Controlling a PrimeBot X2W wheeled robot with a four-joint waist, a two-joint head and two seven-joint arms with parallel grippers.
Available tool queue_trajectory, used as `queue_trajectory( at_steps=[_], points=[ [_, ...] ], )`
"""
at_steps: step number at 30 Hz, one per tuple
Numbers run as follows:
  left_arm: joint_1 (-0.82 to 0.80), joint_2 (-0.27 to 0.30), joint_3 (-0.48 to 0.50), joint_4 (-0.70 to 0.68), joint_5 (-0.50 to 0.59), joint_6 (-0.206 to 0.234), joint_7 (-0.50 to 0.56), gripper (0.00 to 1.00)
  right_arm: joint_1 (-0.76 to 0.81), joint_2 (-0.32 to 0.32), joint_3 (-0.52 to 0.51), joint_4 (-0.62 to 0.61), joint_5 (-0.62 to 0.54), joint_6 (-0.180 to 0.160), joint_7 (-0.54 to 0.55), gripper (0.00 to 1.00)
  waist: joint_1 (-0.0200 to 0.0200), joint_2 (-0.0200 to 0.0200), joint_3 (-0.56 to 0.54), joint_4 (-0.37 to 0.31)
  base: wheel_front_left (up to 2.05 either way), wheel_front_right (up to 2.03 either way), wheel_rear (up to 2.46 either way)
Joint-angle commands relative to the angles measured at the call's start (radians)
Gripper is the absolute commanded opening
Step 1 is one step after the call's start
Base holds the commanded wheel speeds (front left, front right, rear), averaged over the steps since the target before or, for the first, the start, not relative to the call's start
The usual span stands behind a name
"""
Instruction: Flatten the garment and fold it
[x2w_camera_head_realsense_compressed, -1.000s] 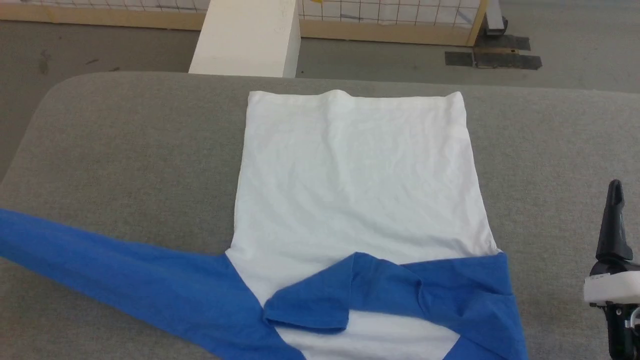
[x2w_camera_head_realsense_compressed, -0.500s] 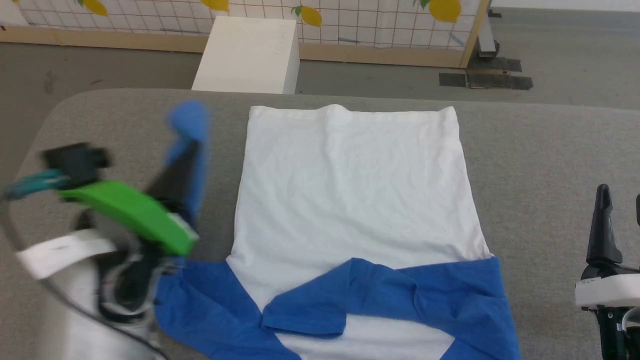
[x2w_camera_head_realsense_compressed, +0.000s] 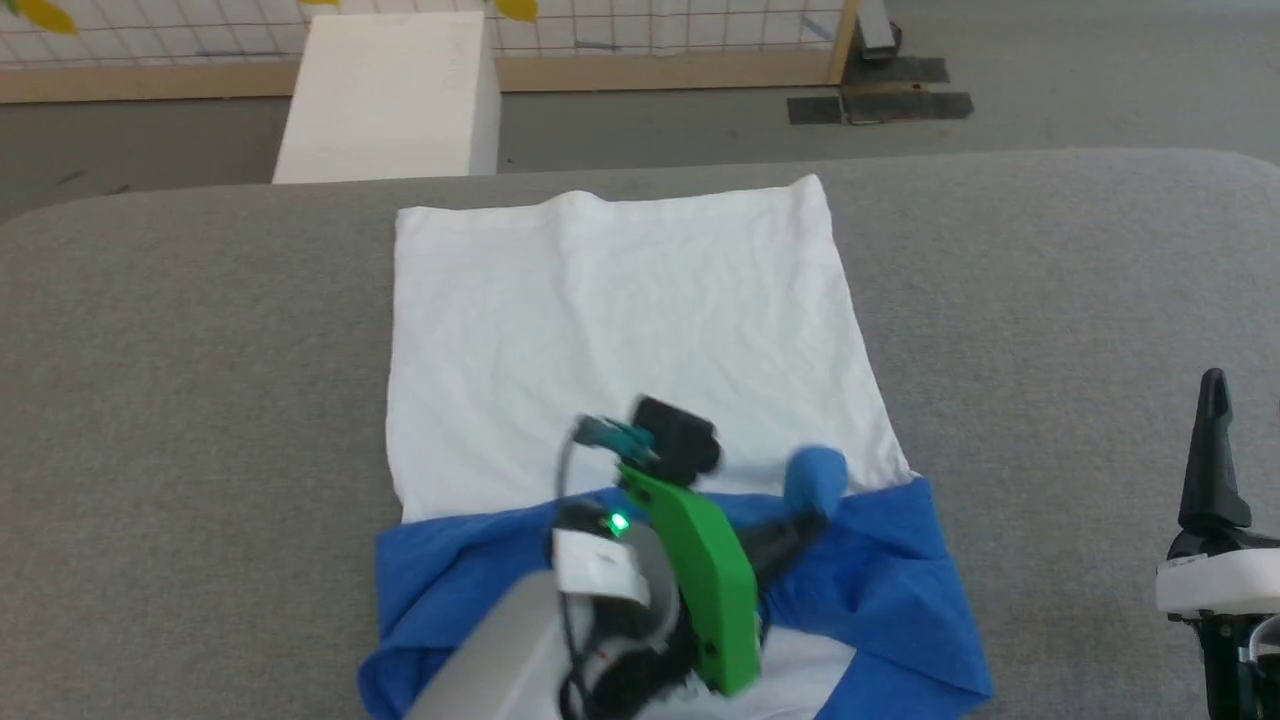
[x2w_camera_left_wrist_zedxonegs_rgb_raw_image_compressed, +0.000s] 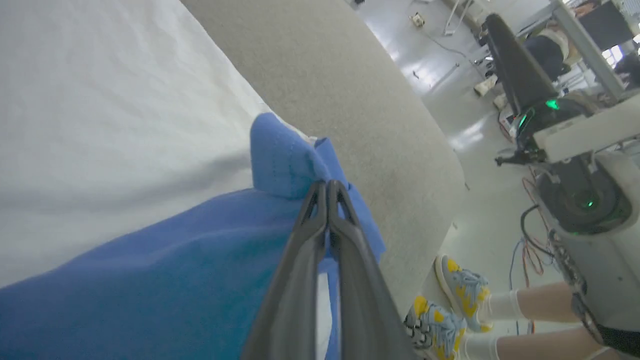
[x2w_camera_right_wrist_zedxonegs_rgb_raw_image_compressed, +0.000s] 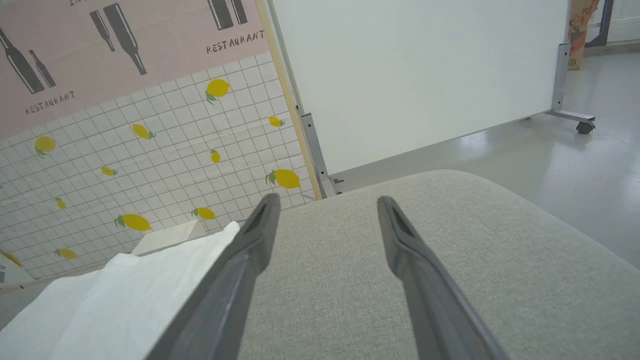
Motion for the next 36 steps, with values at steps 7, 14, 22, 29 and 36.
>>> queue_trajectory(
  at_steps=[7, 14, 22, 29, 36],
  points=[
    [0.015, 0.05, -0.15, 0.058, -0.05, -0.007, 0.102, 1.0, 0.001, 0.0, -0.003, 0.005, 0.008, -0.002, -0.015, 1.0, 0.0001, -0.0001, 0.02, -0.026, 0.0, 0.0, 0.0],
    [-0.028, 0.079, 0.03, -0.045, -0.101, 0.013, -0.061, 1.0, -0.013, 0.0, 0.014, 0.008, 0.001, -0.002, -0.011, 1.0, 0.0001, -0.0001, 0.0, 0.001, 0.0, 0.0, 0.0],
    [-0.023, 0.235, 0.312, -0.009, 0.17, 0.145, -0.555, 1.0, -0.027, 0.0, 0.07, 0.011, -0.017, -0.002, 0.034, 1.0, 0.0001, -0.0001, -0.019, 0.013, 0.0, 0.0, 0.0],
    [0.027, 0.271, 0.394, 0.054, 0.24, 0.201, -0.728, 1.0, -0.112, 0.0, 0.091, 0.047, -0.041, -0.002, 0.214, 1.0, 0.0001, -0.0001, 0.011, 0.026, 0.0, 0.0, 0.0],
    [0.04, 0.28, 0.433, -0.01, 0.233, 0.211, -0.745, 1.0, -0.405, 0.0, 0.101, 0.136, -0.126, -0.002, 0.567, 1.0, 0.0001, -0.0001, 0.132, 0.053, 0.0, 0.0, 0.0]
  ],
)
